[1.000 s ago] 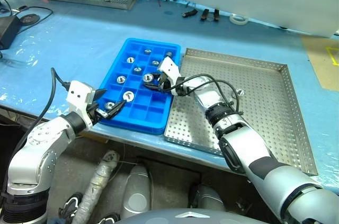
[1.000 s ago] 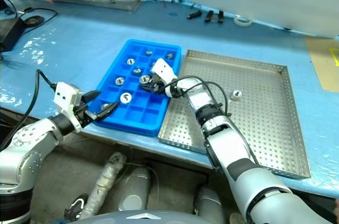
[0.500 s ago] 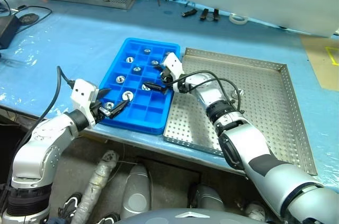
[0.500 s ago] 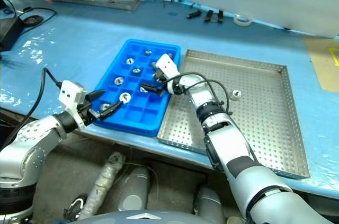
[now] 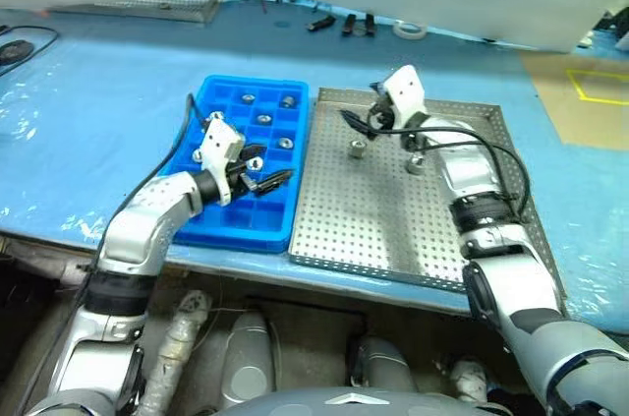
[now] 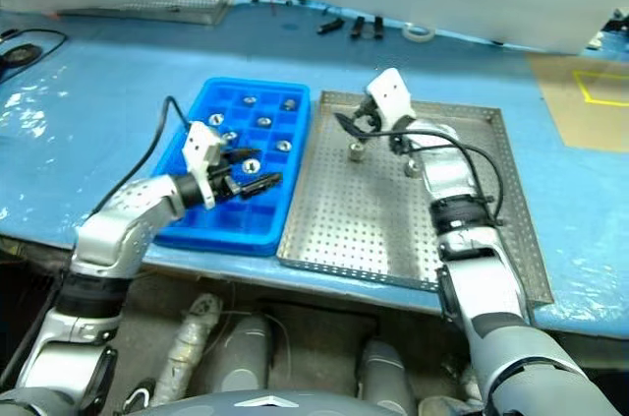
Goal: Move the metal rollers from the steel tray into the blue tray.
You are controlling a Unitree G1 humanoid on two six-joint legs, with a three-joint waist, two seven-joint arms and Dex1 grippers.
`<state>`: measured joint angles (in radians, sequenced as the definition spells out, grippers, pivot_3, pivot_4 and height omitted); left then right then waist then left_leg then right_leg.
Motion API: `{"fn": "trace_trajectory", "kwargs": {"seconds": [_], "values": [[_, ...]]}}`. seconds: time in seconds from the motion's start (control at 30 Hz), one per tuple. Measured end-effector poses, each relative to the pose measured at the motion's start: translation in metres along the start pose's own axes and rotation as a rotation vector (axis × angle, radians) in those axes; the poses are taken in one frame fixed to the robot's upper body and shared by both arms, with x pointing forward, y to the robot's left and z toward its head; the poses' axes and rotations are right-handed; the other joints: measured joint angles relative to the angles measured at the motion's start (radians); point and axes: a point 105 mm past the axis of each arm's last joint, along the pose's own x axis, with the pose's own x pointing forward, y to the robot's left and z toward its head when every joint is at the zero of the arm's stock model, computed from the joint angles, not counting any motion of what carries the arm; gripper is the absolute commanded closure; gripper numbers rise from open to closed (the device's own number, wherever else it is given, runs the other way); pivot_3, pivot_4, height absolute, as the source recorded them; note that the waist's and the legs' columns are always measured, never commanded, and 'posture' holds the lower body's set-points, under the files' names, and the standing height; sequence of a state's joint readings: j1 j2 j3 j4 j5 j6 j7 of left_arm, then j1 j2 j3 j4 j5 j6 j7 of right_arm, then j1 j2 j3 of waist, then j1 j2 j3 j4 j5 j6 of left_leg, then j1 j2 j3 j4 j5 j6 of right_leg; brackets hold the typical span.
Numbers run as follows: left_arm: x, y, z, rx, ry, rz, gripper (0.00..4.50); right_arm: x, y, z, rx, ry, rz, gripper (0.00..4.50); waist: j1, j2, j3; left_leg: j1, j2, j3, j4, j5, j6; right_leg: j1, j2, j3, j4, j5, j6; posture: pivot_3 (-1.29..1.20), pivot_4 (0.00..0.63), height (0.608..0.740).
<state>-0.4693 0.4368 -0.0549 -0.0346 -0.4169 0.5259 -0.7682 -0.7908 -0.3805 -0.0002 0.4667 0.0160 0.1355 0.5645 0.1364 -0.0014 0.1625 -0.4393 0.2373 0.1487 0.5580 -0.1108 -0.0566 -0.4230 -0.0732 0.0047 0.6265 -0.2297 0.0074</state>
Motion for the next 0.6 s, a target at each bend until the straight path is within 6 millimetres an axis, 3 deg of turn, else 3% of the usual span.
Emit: {"fn": "trace_trajectory", "kwargs": {"seconds": [0.27, 0.6], "values": [[0.028, -0.010, 0.011, 0.034, -0.019, -0.123, 0.00, -0.027, -0.016, -0.028, 0.063, 0.080, -0.191, 0.05, -0.074, 0.000, 0.000, 0.003, 0.000, 0.001, 0.000, 0.000, 0.001, 0.000, 0.001, 0.003, 0.000, 0.000, 0.000, -0.12, 0.150, 0.740], [0.023, -0.008, 0.004, 0.030, 0.014, -0.133, 0.00, -0.031, 0.001, -0.078, 0.193, 0.216, -0.214, 0.05, -0.071, 0.000, 0.000, 0.003, 0.000, 0.002, 0.001, -0.001, 0.002, 0.002, 0.000, 0.003, 0.000, -0.002, -0.004, -0.08, 0.150, 0.740]]}}
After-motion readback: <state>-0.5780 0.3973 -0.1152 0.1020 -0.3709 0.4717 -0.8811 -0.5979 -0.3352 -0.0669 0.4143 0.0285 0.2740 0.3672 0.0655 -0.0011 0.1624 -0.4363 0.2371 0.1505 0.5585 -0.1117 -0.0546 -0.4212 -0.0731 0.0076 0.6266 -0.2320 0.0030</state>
